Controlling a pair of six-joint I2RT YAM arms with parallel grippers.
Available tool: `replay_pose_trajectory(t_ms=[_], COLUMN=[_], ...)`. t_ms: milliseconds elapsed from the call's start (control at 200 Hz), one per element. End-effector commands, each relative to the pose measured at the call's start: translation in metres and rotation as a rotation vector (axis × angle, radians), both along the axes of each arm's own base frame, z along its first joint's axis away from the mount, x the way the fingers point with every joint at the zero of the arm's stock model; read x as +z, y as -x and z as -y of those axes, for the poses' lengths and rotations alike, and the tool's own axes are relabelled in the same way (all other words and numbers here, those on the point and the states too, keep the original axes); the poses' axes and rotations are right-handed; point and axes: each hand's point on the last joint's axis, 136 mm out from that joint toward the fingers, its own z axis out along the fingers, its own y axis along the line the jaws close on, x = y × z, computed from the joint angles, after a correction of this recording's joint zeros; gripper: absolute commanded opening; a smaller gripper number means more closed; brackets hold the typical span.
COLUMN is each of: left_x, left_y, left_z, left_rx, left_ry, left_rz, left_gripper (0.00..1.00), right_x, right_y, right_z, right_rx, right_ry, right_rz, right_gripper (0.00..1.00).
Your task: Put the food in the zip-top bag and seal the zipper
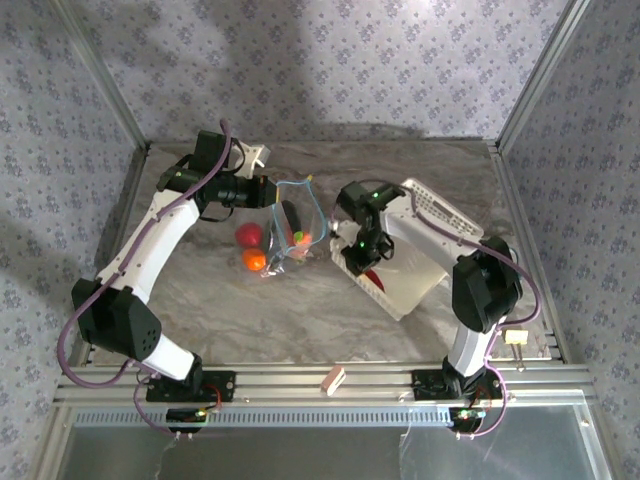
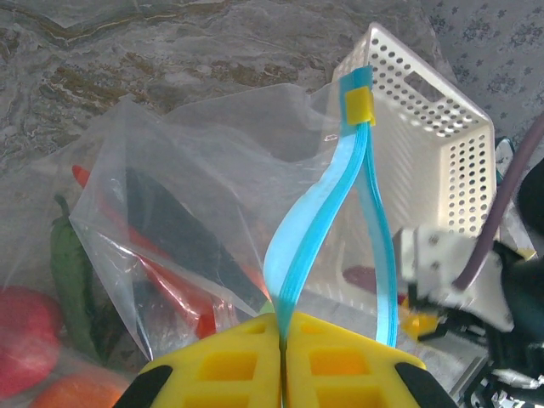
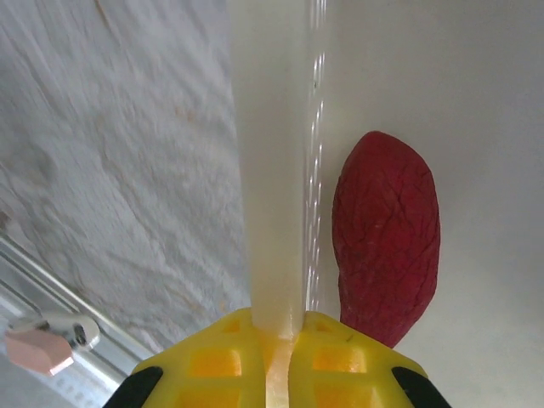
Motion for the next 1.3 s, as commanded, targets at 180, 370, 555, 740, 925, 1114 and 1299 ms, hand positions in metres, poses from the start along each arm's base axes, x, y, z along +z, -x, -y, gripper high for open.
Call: replay_pose_trajectory(t_ms=[180,370,555,740,925,1114,1299], left_x=[0.021,0.022,0.021,0.019,0.014,0.013,0.011], left_y=[0.004,0.007,0.008,0.008,0.005,0.006,0.006], left_z=[-0.004,-0.006,-0.009,-0.011,-0.009,-0.009,-0.010], left_rx=[0.002,0.002,0.004,0.008,0.006,0.002,0.006], left_ry=[0.007,0.001,-0.009,-0.013,-0.007,-0.011,-0.018], left_rz=[0.051,0.055,0.056,0.054,0.041,0.036,0.035], left_gripper=[0.10,0.10,0.10,0.10,0.10,0.10,0.10], right_x=[0.064,0.033,0.009,-0.007,-0.020,-0.022,0.008], right_y=[-0.106,-0.155,-0.196,-0.221,-0.240,-0.243,-0.242], right_z=[-0.030,-0.045,-0.050,-0.041,-0.048,-0.061,-0.045], right_rx=[-0.314,-0.486,-0.666,-0.767,-0.855,-0.839,-0.761], right_ry=[-0.332,-0.334,-0.389,-0.365,-0.415,-0.434,-0.377], right_rz=[0.110,0.075,0.084,0.137,0.134,0.116,0.263], right_gripper=[0.01,0.02,0.02,0.02,0.01,0.24,0.43])
